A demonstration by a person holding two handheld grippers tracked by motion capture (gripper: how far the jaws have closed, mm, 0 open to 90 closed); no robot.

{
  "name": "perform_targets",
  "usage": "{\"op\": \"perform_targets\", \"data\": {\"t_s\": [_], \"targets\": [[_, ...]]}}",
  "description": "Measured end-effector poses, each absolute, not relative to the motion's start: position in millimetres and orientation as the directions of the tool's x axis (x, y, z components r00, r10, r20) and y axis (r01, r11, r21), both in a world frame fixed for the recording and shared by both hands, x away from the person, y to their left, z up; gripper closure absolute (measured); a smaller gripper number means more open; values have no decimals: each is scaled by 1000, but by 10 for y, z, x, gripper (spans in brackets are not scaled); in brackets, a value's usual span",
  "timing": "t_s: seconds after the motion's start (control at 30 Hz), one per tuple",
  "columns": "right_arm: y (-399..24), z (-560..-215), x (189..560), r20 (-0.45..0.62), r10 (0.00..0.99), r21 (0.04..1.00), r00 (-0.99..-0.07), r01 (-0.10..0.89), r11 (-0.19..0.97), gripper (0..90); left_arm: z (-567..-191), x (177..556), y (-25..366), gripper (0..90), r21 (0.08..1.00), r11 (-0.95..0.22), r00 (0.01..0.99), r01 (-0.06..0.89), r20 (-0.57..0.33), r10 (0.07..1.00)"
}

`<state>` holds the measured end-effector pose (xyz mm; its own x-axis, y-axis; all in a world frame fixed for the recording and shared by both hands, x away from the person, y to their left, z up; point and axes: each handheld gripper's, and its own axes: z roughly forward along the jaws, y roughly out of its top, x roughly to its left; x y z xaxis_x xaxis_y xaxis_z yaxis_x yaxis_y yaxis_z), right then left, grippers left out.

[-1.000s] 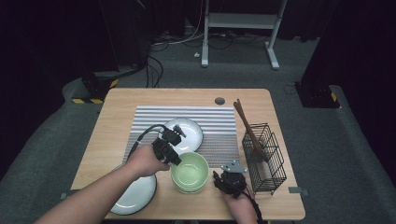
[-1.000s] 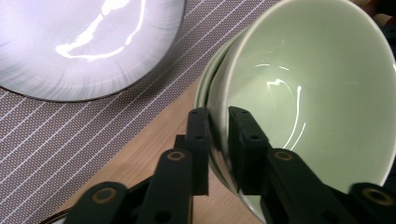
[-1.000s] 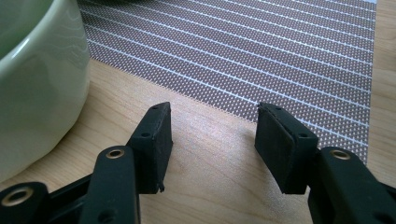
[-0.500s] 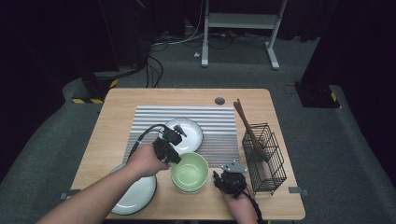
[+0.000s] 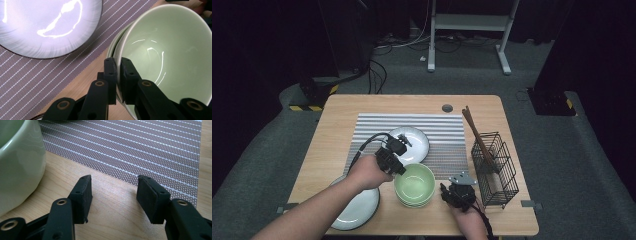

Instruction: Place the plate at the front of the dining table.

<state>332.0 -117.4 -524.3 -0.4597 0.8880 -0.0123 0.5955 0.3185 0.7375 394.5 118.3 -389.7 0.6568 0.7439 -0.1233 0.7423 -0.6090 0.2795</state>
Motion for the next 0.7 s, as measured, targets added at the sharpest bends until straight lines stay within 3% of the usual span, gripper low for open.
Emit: {"op": "perform_targets", "data": {"t_s": [0.7], "targets": [[-1175, -5242, 3320, -7, 889, 737, -458, 598, 315, 457, -3839, 3942, 1206, 849, 303, -596, 656, 744, -162, 737]]}}
